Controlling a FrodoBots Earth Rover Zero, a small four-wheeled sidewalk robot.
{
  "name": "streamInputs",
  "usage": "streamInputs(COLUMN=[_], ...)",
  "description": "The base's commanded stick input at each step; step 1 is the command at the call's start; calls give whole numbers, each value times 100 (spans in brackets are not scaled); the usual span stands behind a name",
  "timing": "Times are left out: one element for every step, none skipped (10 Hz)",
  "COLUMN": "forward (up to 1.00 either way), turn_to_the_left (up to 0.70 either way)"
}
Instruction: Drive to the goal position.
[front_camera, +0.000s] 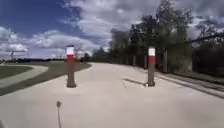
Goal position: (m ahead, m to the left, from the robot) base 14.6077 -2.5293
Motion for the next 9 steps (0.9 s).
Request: streamInputs(forward=[100,100,100,100,100,100,100,100,100], turn_to_the_left=[0,0,0,0,0,0,0,0,0])
